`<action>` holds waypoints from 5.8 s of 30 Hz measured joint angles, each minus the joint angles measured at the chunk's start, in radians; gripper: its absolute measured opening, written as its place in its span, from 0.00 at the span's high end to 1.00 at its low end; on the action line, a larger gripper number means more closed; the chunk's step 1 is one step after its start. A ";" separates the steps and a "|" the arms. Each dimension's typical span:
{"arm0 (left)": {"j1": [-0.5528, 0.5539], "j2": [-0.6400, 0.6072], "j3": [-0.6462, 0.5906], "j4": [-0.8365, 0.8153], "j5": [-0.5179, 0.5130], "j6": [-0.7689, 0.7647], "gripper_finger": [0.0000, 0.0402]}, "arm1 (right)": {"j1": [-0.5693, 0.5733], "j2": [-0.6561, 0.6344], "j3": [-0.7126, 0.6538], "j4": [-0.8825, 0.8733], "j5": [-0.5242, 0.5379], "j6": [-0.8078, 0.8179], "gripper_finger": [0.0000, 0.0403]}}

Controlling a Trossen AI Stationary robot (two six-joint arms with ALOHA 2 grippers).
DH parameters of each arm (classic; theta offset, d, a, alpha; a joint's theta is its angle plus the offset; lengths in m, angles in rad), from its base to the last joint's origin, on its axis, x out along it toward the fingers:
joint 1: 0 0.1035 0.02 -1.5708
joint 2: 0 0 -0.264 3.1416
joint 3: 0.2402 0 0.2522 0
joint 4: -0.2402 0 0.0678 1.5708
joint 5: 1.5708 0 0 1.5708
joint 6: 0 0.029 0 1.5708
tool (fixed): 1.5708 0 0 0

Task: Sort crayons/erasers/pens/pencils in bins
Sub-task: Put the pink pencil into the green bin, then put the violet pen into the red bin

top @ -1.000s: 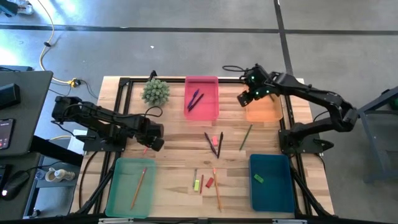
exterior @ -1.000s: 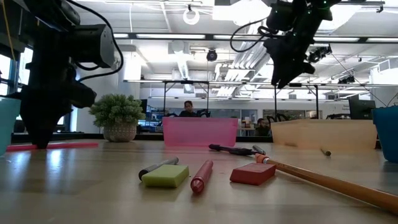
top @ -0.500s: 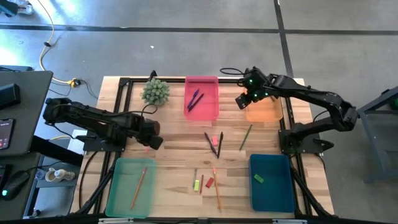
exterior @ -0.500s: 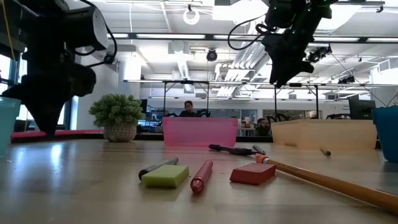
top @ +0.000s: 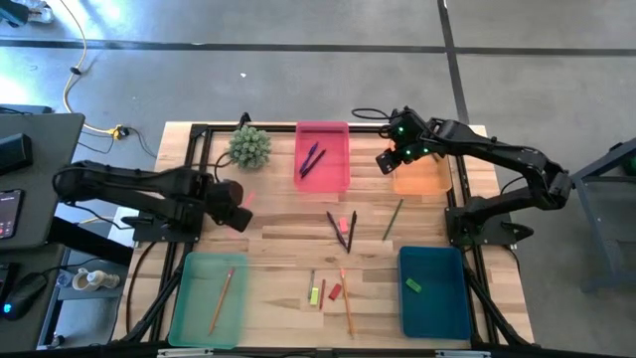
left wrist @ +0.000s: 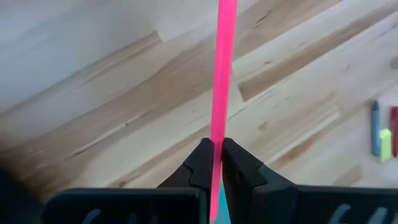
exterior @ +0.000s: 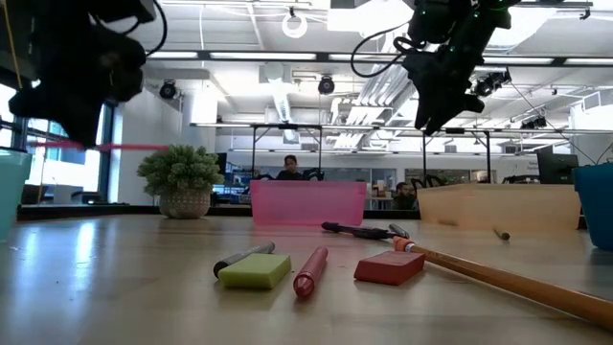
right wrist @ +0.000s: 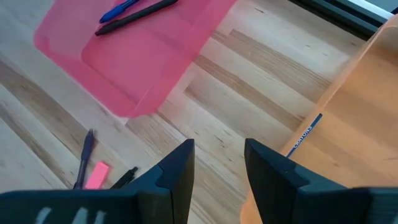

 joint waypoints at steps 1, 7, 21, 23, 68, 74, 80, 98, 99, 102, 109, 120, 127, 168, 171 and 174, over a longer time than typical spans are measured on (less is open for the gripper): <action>0.000 -0.003 0.020 -0.030 0.001 0.008 0.98 | 0.000 0.000 0.000 0.000 0.000 0.004 0.67; -0.043 -0.011 0.129 -0.173 0.038 0.013 0.98 | 0.000 0.000 0.000 0.001 0.000 0.013 0.67; -0.492 -0.011 0.148 -0.204 0.086 -0.454 0.98 | 0.000 0.000 0.000 0.010 0.050 0.067 0.67; -0.562 -0.011 0.148 -0.197 0.090 -0.565 0.98 | 0.000 0.000 0.000 0.020 0.050 0.060 0.67; -0.974 0.481 0.146 0.075 0.082 -1.085 0.95 | -0.003 0.000 0.000 0.256 0.269 -0.130 0.67; -0.974 0.509 0.146 0.115 0.075 -1.054 0.84 | -0.002 0.000 0.000 0.257 0.265 -0.164 0.67; -0.951 0.496 0.146 0.134 0.081 -1.061 0.72 | -0.002 0.000 0.000 0.264 0.262 -0.177 0.67; -0.828 0.171 0.146 0.020 -0.296 -1.022 0.71 | 0.029 0.000 0.006 0.270 0.190 -0.186 0.67; -0.816 0.153 0.146 0.004 -0.344 -1.012 0.71 | 0.038 0.001 0.012 0.271 0.191 -0.184 0.67; -0.764 0.113 0.146 -0.026 -0.468 -0.946 0.71 | 0.070 0.001 0.033 0.271 0.190 -0.180 0.67; -0.575 0.083 0.146 -0.017 -0.569 -0.652 0.71 | 0.154 0.001 0.073 0.261 0.191 -0.117 0.67; -0.192 0.080 0.147 -0.005 -0.451 -0.127 0.71 | 0.279 0.001 0.161 0.263 0.245 -0.055 0.67; 0.047 0.080 0.147 0.033 -0.343 0.213 0.71 | 0.352 0.047 0.269 0.251 0.278 -0.014 0.67; 0.322 0.081 0.147 0.074 -0.195 0.519 0.71 | 0.678 0.654 0.343 0.042 0.042 0.589 0.67; 0.322 0.081 0.147 0.074 -0.195 0.519 0.71 | 0.691 0.676 0.343 0.046 0.043 0.589 0.67; 0.322 0.081 0.147 0.074 -0.184 0.519 0.71 | 0.698 0.695 0.343 0.048 0.046 0.591 0.67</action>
